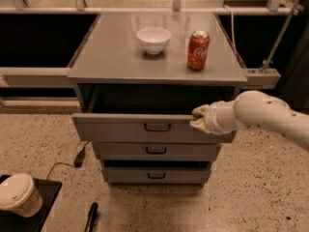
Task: Open top drawer
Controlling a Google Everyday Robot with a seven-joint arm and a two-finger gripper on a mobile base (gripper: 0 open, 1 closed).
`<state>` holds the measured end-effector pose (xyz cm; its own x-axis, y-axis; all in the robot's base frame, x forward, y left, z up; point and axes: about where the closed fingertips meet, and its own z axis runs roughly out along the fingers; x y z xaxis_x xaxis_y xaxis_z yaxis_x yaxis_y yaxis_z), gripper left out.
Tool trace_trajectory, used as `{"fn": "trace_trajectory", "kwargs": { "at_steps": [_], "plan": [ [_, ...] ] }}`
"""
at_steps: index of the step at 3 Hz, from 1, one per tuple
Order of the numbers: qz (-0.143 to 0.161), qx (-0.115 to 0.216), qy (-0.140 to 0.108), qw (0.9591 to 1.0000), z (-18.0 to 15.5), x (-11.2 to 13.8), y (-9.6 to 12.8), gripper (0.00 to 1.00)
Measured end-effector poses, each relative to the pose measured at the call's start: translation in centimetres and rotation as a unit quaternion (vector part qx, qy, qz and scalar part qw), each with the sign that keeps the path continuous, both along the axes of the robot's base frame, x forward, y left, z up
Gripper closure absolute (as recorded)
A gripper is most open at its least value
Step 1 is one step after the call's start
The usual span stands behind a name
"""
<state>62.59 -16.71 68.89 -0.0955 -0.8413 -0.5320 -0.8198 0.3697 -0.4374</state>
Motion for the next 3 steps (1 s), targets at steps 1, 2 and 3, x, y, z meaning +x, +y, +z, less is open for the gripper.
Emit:
{"fn": "trace_trajectory", "kwargs": {
  "at_steps": [1,2,3],
  "plan": [
    [0.0,0.0,-0.001,1.0,0.4,-0.1,0.0,1.0],
    [0.005,0.0,0.004,1.0,-0.1,-1.7,-0.2,1.0],
    [0.005,0.0,0.004,1.0,0.2,-1.9,-0.2,1.0]
  ]
}}
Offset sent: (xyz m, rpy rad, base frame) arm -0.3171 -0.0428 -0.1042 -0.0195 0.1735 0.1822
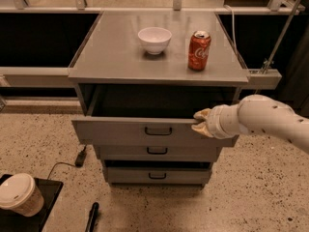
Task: Open top drawer
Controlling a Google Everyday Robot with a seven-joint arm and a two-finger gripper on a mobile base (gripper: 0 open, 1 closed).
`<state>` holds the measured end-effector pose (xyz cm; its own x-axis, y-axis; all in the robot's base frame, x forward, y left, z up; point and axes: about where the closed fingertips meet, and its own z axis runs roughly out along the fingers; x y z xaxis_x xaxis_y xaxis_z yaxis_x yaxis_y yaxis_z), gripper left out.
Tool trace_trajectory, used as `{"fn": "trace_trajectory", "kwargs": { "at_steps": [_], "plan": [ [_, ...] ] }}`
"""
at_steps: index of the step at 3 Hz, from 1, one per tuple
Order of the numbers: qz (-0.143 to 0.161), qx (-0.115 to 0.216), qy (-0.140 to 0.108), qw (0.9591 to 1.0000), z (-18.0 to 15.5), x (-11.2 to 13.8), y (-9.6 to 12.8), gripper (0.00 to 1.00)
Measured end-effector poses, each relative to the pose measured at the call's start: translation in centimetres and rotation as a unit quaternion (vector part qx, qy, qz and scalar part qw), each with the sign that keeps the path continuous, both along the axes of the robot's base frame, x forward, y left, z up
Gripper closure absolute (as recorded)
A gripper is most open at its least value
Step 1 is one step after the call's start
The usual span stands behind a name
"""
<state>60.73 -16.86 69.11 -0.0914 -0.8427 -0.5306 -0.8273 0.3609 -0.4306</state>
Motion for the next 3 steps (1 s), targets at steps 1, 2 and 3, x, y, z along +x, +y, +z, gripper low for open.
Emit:
{"fn": "trace_trajectory", "kwargs": {
  "at_steps": [1,2,3],
  "plan": [
    [0.004,0.0,0.006,1.0,-0.3,-1.3,-0.2,1.0],
    [0.004,0.0,0.006,1.0,0.0,-1.4,-0.1,1.0],
    [0.009,0.001,0.013,0.9999,-0.5,-2.7,-0.3,1.0]
  ]
}}
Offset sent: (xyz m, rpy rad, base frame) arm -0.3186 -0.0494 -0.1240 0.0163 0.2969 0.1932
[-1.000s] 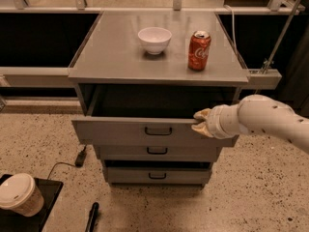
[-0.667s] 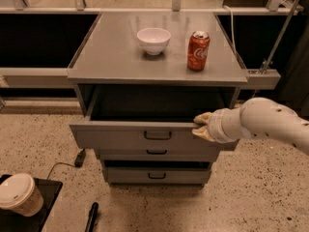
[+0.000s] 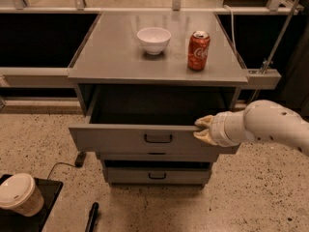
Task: Open top drawer
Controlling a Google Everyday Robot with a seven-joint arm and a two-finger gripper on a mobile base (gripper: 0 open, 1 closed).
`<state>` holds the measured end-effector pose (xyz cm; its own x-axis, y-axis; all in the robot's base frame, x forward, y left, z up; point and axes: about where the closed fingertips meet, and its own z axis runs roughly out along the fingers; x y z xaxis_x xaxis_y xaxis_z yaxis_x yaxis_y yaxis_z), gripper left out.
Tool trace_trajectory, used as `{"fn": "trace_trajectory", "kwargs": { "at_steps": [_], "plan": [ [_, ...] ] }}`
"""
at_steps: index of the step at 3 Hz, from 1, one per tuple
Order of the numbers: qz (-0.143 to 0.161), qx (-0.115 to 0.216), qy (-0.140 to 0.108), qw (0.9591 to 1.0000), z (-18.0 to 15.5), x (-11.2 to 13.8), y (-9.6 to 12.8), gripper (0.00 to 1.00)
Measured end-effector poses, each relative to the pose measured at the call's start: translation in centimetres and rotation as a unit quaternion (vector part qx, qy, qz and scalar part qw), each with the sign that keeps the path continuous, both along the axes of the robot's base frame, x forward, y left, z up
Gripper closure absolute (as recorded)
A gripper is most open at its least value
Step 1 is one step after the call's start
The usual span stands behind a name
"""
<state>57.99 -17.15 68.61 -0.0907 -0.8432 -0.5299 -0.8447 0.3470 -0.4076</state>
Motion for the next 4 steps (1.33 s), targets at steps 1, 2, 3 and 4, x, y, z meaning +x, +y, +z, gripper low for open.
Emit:
{"fn": "trace_trajectory", "kwargs": {
  "at_steps": [1,2,3,4],
  "plan": [
    [0.0,0.0,0.0,1.0,0.4,-0.1,0.0,1.0],
    [0.004,0.001,0.007,1.0,-0.2,-1.3,-0.1,1.0],
    [0.004,0.001,0.007,1.0,0.3,-1.4,-0.1,1.0],
    [0.007,0.002,0.013,0.9999,0.0,-2.4,-0.2,1.0]
  ]
}}
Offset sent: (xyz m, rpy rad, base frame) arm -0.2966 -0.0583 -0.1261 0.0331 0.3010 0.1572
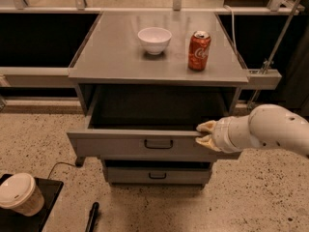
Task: Open top drawer
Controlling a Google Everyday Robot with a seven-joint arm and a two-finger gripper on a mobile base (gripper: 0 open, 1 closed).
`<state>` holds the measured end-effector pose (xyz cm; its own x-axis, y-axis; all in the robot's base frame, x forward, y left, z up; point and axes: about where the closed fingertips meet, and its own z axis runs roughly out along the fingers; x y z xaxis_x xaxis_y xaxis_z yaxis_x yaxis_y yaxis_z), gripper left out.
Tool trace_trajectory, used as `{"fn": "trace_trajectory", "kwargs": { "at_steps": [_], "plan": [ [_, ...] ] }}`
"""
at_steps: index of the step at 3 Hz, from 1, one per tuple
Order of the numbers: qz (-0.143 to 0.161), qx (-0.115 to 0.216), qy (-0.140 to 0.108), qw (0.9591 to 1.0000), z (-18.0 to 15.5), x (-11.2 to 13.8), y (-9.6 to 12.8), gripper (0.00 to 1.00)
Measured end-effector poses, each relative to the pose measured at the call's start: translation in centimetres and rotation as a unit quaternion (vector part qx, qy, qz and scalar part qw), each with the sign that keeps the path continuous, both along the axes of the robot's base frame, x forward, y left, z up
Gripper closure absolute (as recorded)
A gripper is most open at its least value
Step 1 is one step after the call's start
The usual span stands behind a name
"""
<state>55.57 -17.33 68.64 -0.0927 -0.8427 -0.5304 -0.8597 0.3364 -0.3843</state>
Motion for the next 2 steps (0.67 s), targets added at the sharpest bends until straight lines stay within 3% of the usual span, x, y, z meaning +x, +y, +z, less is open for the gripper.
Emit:
{"fn": "trace_trajectory", "kwargs": {
  "at_steps": [2],
  "plan": [
    [0.003,0.001,0.006,1.0,0.0,-1.1,-0.1,1.0]
  ]
}}
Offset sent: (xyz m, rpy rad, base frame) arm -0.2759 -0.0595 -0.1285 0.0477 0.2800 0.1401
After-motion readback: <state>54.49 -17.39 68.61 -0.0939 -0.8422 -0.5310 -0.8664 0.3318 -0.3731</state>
